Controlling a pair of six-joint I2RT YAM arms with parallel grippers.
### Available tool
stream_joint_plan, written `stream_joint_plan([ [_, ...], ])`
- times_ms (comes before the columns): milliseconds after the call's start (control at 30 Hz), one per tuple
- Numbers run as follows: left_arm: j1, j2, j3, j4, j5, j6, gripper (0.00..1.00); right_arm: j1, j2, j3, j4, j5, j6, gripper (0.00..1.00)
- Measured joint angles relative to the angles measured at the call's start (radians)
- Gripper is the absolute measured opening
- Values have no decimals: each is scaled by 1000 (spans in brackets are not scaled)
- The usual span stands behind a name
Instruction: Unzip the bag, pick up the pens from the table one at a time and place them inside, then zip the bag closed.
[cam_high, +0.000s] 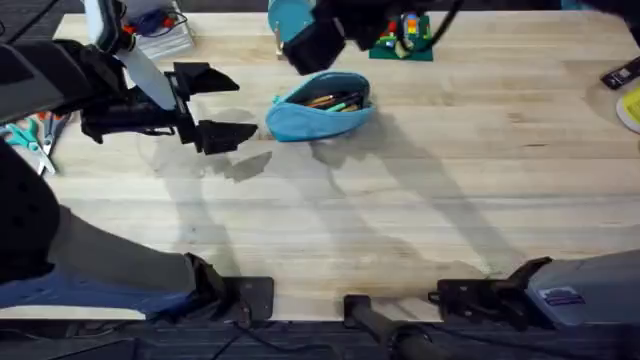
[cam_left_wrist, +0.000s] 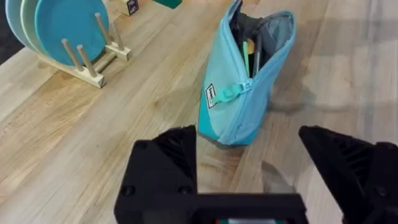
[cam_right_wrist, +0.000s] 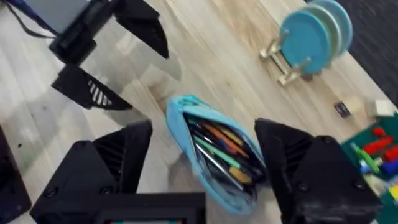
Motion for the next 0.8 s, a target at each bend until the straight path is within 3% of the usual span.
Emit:
stream_joint_plan([
  [267,0,0,0,0,0,0,993,50,64,3,88,0,0,996],
  [800,0,0,0,0,0,0,993,57,94,5,122,3,10,996],
])
